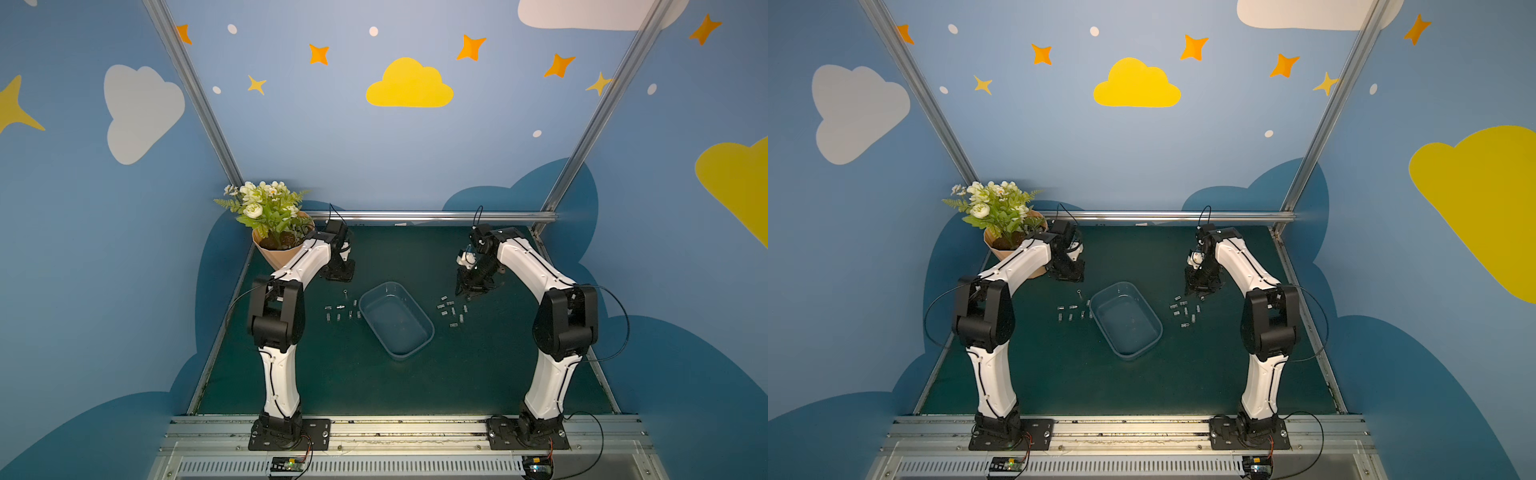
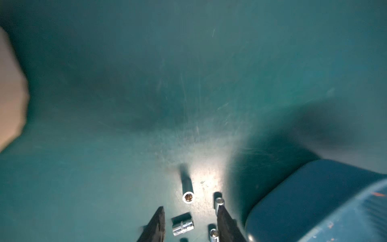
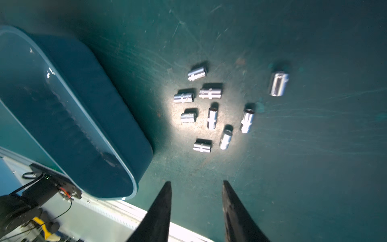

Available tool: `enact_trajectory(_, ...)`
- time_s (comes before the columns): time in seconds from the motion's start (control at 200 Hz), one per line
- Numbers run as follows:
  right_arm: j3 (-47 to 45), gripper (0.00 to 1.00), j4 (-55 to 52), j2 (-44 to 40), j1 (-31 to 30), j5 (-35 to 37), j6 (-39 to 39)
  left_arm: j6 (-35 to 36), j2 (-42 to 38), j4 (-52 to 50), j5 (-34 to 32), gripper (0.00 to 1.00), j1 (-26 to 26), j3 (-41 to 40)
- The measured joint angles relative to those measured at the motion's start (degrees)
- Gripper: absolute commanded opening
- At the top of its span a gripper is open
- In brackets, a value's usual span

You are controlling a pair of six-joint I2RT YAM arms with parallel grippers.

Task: Take out the socket from the storage box
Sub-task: Place the socket head at the center of the board, then reset both arms

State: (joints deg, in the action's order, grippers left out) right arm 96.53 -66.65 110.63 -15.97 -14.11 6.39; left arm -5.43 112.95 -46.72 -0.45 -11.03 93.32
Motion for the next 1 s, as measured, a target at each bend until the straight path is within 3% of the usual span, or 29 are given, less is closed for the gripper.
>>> enact_trajectory(0.165,-5.0,0.40,9.3,-3.8,1.4,3.0,-0.5,-0.6,-13.7,12.5,-3.7,0.51,0.0,-14.4)
enact_trajectory(0.39,-25.5,0.42,32.6,-13.4,4.7,8.5,-1.1,0.1,-31.9,38.3,-14.7,0.61,0.3,-42.4)
enact_trajectory(0.511,-34.4,0.44,42.3,-18.5,6.2,11.4,-1.4,1.6,-34.4,51.1,-20.4,0.69,0.7,-53.9)
enact_trajectory(0.676,-43.3,0.49,54.2,-25.3,8.3,16.7,-2.2,3.4,-34.3,61.0,-28.1,0.82,1.0,-60.6)
enact_trajectory(0.726,-45.7,0.55,58.3,-26.5,9.3,17.6,-2.3,3.8,-34.3,65.6,-29.7,0.99,1.2,-62.9)
enact_trajectory(0.746,-46.5,0.61,59.6,-26.7,9.9,17.9,-2.3,4.0,-34.2,67.9,-30.2,1.00,1.5,-64.1)
enact_trajectory(0.811,-49.4,0.93,64.3,-26.9,11.6,19.1,-1.9,4.2,-33.1,74.1,-31.1,1.00,3.1,-67.4)
enact_trajectory(1.001,-58.4,0.98,77.4,-26.9,14.6,22.4,-2.1,4.1,-29.5,76.8,-28.1,1.00,7.5,-66.8)
